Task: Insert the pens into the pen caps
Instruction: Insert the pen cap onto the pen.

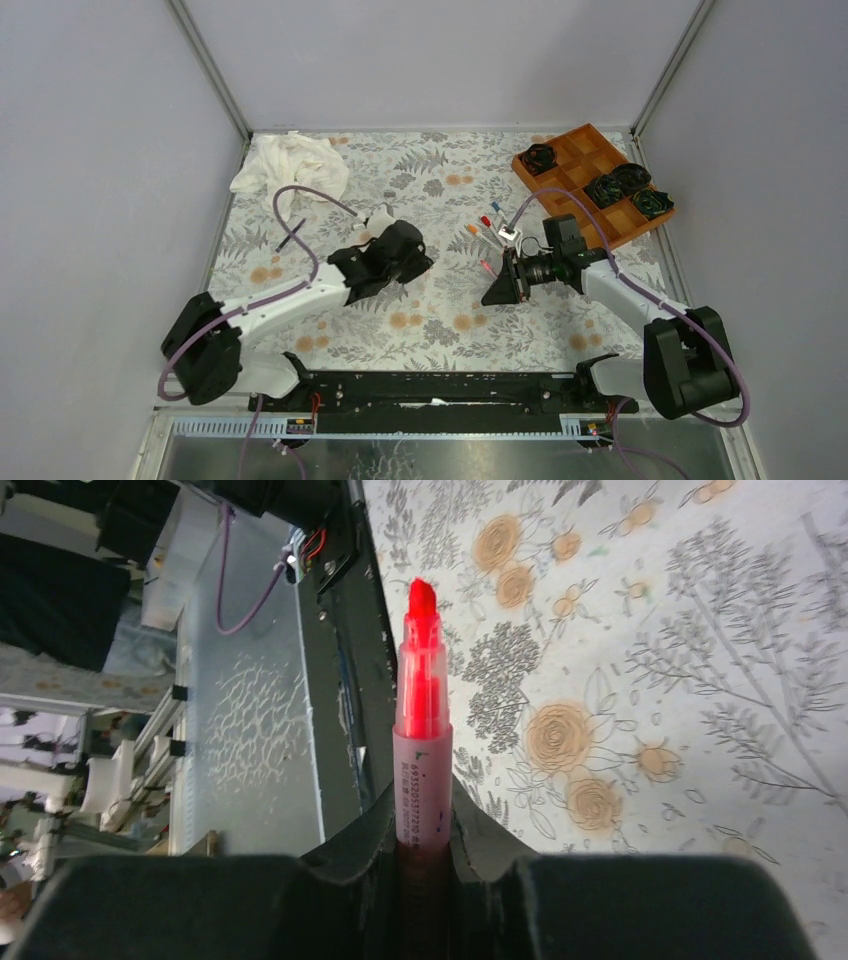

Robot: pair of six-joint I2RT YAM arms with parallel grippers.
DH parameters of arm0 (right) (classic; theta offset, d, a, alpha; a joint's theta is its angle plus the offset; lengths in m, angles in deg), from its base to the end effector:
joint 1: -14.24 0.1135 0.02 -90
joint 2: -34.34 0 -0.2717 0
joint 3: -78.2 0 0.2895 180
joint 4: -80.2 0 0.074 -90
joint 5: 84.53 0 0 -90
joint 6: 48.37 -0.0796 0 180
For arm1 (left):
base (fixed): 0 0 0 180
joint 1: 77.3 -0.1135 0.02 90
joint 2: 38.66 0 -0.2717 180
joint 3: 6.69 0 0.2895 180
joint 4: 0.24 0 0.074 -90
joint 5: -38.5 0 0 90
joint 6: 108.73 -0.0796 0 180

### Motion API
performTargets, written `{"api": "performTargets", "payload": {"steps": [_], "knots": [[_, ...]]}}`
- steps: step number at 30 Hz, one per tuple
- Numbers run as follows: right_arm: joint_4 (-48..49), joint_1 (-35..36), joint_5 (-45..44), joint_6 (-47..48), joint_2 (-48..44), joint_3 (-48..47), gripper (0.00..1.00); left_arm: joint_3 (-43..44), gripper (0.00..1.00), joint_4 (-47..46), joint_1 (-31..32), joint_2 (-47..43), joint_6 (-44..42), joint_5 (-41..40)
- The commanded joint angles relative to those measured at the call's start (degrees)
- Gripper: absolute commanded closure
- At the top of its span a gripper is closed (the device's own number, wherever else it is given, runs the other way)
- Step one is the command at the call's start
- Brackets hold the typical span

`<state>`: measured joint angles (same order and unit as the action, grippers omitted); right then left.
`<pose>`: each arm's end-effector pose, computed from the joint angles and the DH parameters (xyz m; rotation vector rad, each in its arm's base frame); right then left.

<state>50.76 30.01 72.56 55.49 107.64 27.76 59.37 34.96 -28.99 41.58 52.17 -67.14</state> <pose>0.2427 0.1447 0.1782 -1.0136 1.9413 1.4281 0.2506 -0.2491 0.1960 -0.6108 2.4132 -0.6209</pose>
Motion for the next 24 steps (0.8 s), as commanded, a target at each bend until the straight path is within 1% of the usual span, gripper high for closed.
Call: {"api": "performTargets", "payload": {"steps": [1, 3, 5, 7, 12, 18, 24], "knots": [[24.3, 3.4, 1.2, -20.9, -0.2, 5.3, 1.00, -10.3, 1.00, -24.9, -0.3, -7.4, 3.7, -2.7], [31.0, 5.1, -0.1, -27.2, -0.2, 7.4, 1.00, -14.0, 1.00, -32.8, -0.3, -9.8, 4.0, -3.0], [35.8, 6.5, -0.8, -31.3, -0.1, 8.6, 1.00, -16.5, 1.00, -38.8, -0.4, -10.8, 4.2, -3.0], [37.6, 7.7, -1.0, -33.3, 0.2, 8.7, 1.00, -17.9, 1.00, -43.5, -0.3, -11.2, 3.7, -2.7], [39.4, 8.5, -0.2, -35.2, 0.5, 8.5, 1.00, -20.9, 1.00, -59.3, -0.2, -9.2, 1.9, 0.7], [40.6, 8.5, 1.0, -36.6, -0.3, 8.0, 1.00, -20.2, 1.00, -68.3, 1.4, -5.7, 0.2, 2.5], [40.8, 8.5, 2.2, -38.0, -0.7, 6.7, 1.00, -19.4, 1.00, -69.8, 3.1, -3.9, -1.1, 3.0]]}}
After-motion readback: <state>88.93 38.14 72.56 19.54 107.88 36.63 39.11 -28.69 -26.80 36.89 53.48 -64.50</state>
